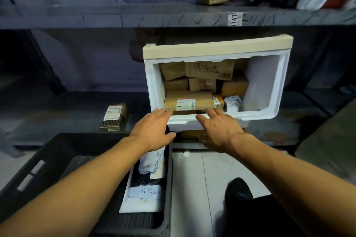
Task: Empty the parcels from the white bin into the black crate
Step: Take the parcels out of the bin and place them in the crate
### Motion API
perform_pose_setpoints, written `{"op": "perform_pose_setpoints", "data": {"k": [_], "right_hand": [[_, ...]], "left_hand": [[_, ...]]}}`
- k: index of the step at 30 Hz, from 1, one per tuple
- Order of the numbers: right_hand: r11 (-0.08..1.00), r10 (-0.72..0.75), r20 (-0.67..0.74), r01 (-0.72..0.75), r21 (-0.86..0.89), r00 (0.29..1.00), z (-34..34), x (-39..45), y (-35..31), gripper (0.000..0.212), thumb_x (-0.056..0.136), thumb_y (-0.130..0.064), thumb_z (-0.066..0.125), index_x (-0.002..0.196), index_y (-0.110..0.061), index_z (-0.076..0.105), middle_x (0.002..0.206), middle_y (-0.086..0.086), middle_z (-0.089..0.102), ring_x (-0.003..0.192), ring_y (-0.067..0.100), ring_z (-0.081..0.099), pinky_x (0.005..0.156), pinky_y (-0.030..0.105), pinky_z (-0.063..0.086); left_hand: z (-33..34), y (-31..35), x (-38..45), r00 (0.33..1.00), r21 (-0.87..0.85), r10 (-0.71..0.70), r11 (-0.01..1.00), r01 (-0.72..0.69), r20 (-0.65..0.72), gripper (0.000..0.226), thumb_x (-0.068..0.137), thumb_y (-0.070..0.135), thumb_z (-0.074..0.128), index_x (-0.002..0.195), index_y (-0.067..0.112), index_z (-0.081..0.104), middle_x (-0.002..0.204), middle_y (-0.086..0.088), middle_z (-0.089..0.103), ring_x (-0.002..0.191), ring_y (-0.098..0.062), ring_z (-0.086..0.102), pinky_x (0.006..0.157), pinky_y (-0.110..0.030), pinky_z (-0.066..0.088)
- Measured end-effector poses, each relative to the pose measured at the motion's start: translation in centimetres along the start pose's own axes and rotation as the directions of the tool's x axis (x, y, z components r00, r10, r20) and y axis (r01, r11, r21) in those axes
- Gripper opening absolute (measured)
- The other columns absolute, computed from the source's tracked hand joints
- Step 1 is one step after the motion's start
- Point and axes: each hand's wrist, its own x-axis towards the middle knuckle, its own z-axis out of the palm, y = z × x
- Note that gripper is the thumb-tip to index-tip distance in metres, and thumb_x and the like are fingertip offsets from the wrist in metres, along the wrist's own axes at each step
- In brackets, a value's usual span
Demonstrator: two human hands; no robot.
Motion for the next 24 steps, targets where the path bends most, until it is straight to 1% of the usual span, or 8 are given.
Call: {"op": "perform_pose_setpoints", "data": {"k": [2, 3, 7, 10, 14, 17, 21, 24], "right_hand": [[1.000, 0.014, -0.009, -0.014, 0.003, 1.000, -0.4, 0.0, 1.0, 0.067, 0.097, -0.047, 0.059, 0.154, -0.023, 0.032, 0.155, 0.013, 0.035, 0.142, 0.035, 0.032, 0.116, 0.050, 0.036], [1.000, 0.023, -0.016, -0.023, 0.007, 1.000, -0.6, 0.0, 1.5, 0.066, 0.097, -0.045, 0.060, 0.153, -0.023, 0.033, 0.154, 0.014, 0.036, 0.142, 0.035, 0.033, 0.115, 0.050, 0.036], [0.995, 0.082, -0.027, -0.080, 0.053, 0.996, -0.9, 1.0, 4.0, 0.061, 0.096, -0.043, 0.061, 0.149, -0.021, 0.039, 0.150, 0.013, 0.040, 0.139, 0.034, 0.035, 0.111, 0.049, 0.038], [0.988, 0.131, -0.006, -0.130, 0.085, 0.991, -0.4, 2.4, 6.1, 0.061, 0.096, -0.042, 0.061, 0.148, -0.019, 0.039, 0.149, 0.015, 0.041, 0.138, 0.034, 0.037, 0.110, 0.050, 0.041], [0.959, 0.231, 0.027, -0.232, 0.163, 0.973, 1.3, 5.0, 9.2, 0.062, 0.098, -0.046, 0.057, 0.150, -0.018, 0.038, 0.150, 0.015, 0.042, 0.138, 0.035, 0.038, 0.111, 0.050, 0.041], [0.914, 0.319, 0.051, -0.322, 0.247, 0.946, 2.9, 7.3, 11.5, 0.057, 0.099, -0.048, 0.054, 0.147, -0.018, 0.041, 0.147, 0.013, 0.047, 0.132, 0.034, 0.044, 0.108, 0.048, 0.042], [0.849, 0.406, 0.159, -0.436, 0.299, 0.900, 4.3, 10.9, 13.9, 0.043, 0.098, -0.042, 0.059, 0.133, -0.017, 0.053, 0.127, 0.010, 0.062, 0.113, 0.031, 0.059, 0.098, 0.043, 0.049], [0.830, 0.423, 0.236, -0.478, 0.286, 0.875, 5.1, 13.9, 14.8, 0.038, 0.095, -0.041, 0.062, 0.128, -0.023, 0.056, 0.125, 0.006, 0.063, 0.115, 0.032, 0.061, 0.099, 0.044, 0.049]], "left_hand": [[-0.6, 1.2, 0.9, 0.998, -0.005, 0.046, 0.999, -0.046, -0.038, 0.069, 0.093, 0.044, 0.062, 0.153, 0.024, 0.034, 0.156, -0.001, 0.041, 0.142, -0.020, 0.036, 0.110, -0.037, 0.039], [-0.7, 1.7, 1.5, 0.997, 0.004, 0.063, 0.998, -0.062, -0.043, 0.070, 0.093, 0.045, 0.062, 0.153, 0.023, 0.034, 0.155, -0.001, 0.041, 0.142, -0.019, 0.037, 0.109, -0.037, 0.040], [-1.0, 3.1, 4.2, 0.997, 0.031, 0.071, 0.997, -0.070, -0.021, 0.075, 0.095, 0.045, 0.060, 0.158, 0.019, 0.028, 0.163, -0.003, 0.030, 0.150, -0.021, 0.027, 0.117, -0.034, 0.030], [-0.5, 3.8, 6.3, 0.996, 0.020, 0.078, 0.997, -0.077, -0.032, 0.073, 0.094, 0.045, 0.060, 0.156, 0.020, 0.031, 0.162, -0.005, 0.033, 0.148, -0.024, 0.032, 0.116, -0.036, 0.032], [1.2, 4.6, 9.2, 0.996, 0.021, 0.082, 0.996, -0.082, -0.033, 0.068, 0.097, 0.045, 0.056, 0.155, 0.020, 0.033, 0.161, -0.004, 0.035, 0.149, -0.025, 0.031, 0.115, -0.038, 0.033], [2.5, 5.1, 11.4, 0.996, 0.022, 0.076, 0.997, -0.075, -0.049, 0.057, 0.099, 0.043, 0.054, 0.148, 0.018, 0.043, 0.152, -0.005, 0.047, 0.141, -0.027, 0.041, 0.109, -0.038, 0.038], [4.2, 4.7, 14.6, 0.997, 0.014, 0.066, 0.998, -0.066, -0.033, 0.050, 0.098, 0.044, 0.053, 0.140, 0.017, 0.051, 0.139, -0.007, 0.056, 0.128, -0.028, 0.050, 0.102, -0.041, 0.044], [5.4, 3.8, 16.8, 0.998, -0.007, 0.049, 0.999, -0.049, -0.027, 0.047, 0.097, 0.047, 0.052, 0.134, 0.019, 0.055, 0.128, -0.005, 0.060, 0.116, -0.025, 0.055, 0.093, -0.040, 0.049]]}}
